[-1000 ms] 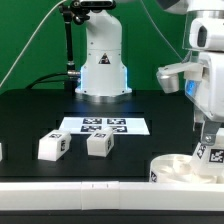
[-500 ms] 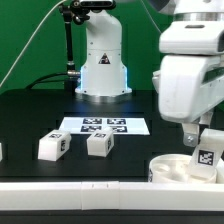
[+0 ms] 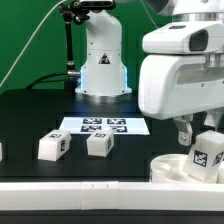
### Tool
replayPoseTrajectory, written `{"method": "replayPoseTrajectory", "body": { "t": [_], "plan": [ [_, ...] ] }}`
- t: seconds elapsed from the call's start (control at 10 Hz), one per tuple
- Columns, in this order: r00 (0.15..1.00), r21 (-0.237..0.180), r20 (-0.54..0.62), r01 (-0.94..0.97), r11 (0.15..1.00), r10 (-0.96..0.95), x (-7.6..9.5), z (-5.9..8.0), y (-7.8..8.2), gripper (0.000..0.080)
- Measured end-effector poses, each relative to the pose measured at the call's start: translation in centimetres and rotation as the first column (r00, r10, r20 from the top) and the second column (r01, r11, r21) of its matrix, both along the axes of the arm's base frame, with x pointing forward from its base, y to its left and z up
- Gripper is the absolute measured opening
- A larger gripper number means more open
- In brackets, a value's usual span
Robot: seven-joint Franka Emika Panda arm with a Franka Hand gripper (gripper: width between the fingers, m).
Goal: Assemble stool
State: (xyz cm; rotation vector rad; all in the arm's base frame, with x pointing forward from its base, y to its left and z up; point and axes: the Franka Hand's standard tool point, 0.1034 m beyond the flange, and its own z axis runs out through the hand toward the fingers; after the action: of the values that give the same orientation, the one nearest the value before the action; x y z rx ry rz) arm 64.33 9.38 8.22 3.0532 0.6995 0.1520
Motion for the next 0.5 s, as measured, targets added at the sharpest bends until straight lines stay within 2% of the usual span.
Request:
{"method": "replayPoseTrajectory", "body": {
  "t": [0.3, 0.4, 0.5],
  "plan": [
    [0.941, 0.083, 0.061, 0.328, 0.941, -0.333, -0.55, -0.23, 0.28, 0.0334],
    [0.906, 0.108, 0.070, 0.408, 0.906, -0.417, -0.58, -0.29, 0.37, 0.0334],
    [0.833, 0.148, 0.069, 0.535, 0.831, -0.549, -0.63, -0.37, 0.50, 0.0334]
  ]
}}
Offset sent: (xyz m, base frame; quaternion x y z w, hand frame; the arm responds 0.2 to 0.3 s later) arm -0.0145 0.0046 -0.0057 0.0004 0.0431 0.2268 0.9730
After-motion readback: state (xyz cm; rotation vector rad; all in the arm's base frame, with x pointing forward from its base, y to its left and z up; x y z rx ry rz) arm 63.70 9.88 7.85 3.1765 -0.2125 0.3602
